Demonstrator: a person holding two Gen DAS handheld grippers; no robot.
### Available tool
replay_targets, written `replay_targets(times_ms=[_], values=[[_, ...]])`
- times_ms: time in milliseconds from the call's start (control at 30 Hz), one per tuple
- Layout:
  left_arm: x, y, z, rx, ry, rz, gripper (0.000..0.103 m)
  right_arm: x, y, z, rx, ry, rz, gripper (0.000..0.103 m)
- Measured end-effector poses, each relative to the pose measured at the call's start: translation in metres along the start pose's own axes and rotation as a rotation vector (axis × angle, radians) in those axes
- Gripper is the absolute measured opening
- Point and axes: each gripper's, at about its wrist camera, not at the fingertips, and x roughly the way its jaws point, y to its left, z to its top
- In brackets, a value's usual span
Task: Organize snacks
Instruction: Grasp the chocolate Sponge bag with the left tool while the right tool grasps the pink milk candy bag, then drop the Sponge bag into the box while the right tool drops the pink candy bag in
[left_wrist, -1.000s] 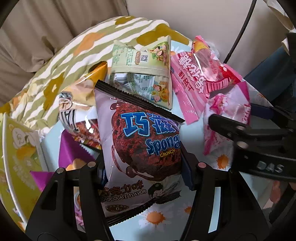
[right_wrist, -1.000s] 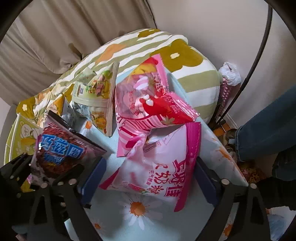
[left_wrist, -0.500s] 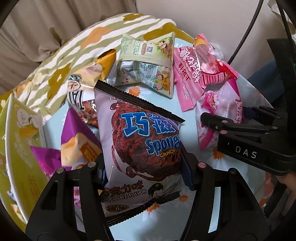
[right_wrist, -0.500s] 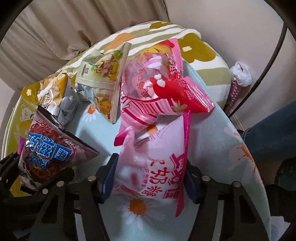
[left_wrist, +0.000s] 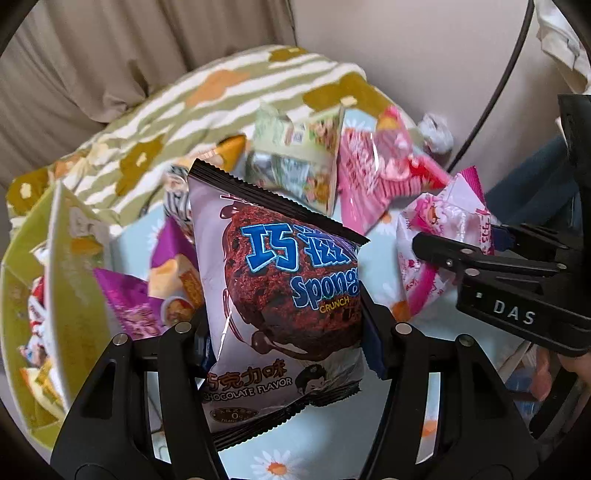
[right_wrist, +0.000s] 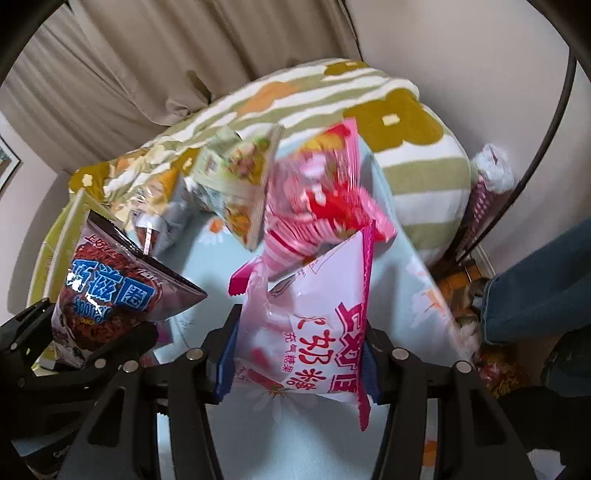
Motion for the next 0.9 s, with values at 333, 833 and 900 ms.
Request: replay_targets(times_ms=[333, 833, 900], values=[[-0.073, 0.020, 0.015, -0.175, -0.148, 0.082, 0.059, -0.052, 0.026, 0.035, -0.184, -0.061, 0.113, 0.050], [-0.146, 0.167, -0.013, -0.451, -0.277, 0.290, 0.059, -0.054, 0.188, 0.070, -0.444, -0.093, 0.361, 0.050], [-0.148, 0.192, -0.021, -0.472, -0.277, 0.298, 0.059, -0.046, 0.218, 0.071, -0.463, -0.094, 0.378, 0.050]])
